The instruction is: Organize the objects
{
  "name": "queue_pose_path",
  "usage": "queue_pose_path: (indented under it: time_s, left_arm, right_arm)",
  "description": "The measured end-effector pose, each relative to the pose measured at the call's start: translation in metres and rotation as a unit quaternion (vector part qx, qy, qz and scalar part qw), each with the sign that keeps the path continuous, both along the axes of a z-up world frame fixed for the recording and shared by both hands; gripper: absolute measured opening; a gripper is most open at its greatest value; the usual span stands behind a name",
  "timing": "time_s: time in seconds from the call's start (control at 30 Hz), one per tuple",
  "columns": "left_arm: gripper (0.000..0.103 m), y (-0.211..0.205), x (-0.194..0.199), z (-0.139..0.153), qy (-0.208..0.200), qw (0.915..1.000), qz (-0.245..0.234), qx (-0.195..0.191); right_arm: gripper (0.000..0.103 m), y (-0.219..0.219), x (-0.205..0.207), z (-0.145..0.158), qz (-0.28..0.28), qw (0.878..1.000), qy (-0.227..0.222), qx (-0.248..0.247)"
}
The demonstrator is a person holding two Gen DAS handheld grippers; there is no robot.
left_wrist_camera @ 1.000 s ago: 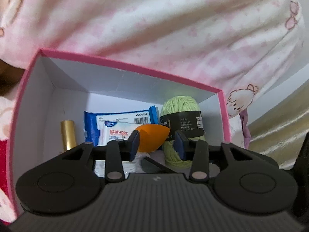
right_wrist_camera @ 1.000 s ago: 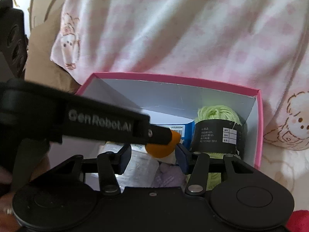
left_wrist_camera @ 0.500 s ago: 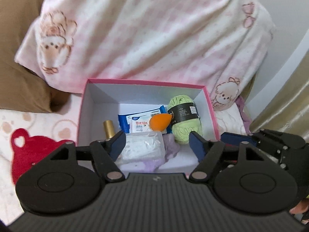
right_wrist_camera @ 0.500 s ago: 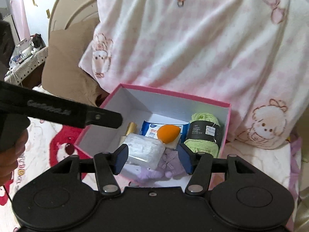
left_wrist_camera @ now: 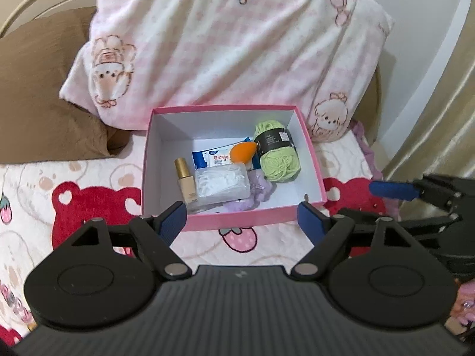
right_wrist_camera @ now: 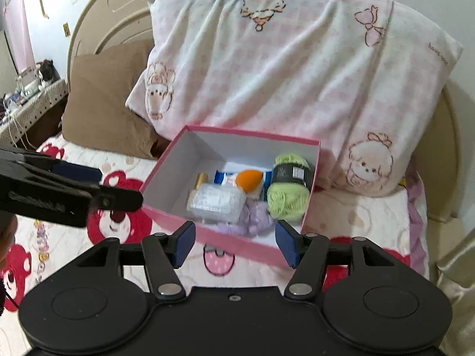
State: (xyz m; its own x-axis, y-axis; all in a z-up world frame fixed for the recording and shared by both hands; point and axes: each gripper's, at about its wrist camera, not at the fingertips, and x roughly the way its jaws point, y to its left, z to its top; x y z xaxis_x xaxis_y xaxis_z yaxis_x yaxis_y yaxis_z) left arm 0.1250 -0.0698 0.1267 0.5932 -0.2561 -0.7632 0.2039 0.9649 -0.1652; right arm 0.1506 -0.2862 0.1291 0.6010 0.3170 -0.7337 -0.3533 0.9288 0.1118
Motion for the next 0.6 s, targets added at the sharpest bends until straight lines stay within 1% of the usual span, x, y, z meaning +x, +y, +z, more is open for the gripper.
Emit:
queue_pose_path:
  time_s: [0.17, 0.23, 0.3, 0.4, 0.47, 0.53, 0.6]
  left_arm:
    - [0.081, 0.002, -0.026, -0.006, 0.004, 1.0, -0.006, -0.002]
    - [0.081, 0.005, -0.033, -0.012, 0.012, 0.9999, -0.002, -0.004]
    - [0.081, 0.009, -0.038, -0.018, 0.018, 0.9998, 0.006, -0.009]
    - [0.082, 0.014, -0.044, -0.027, 0.018, 0.9995, 0.024, -0.007]
    - [0.082, 0.018, -0.046, -0.033, 0.022, 0.9993, 0.031, -0.005]
    - [0.083, 0.021, -0.048, -0.038, 0.027, 0.999, 0.034, -0.006]
    - [0.084, 0.023, -0.048, -0.041, 0.031, 0.9987, 0.04, -0.005]
  right_arm:
    - [0.067, 0.002, -0.016, -0.006, -0.006, 1.0, 0.0, -0.003]
    - [0.073, 0.002, -0.023, -0.006, -0.016, 1.0, -0.007, -0.011]
    - [0.073, 0.001, -0.026, -0.009, -0.033, 0.999, -0.015, -0.024]
    - [0.074, -0.002, -0.028, -0.016, -0.05, 0.999, -0.003, -0.017]
    - [0.074, 0.0, -0.031, -0.02, -0.055, 0.998, -0.008, -0.034]
    - [0.078, 0.0, -0.035, -0.025, -0.057, 0.997, -0.012, -0.044]
    - [0.083, -0.002, -0.039, -0.029, -0.057, 0.998, -0.008, -0.036]
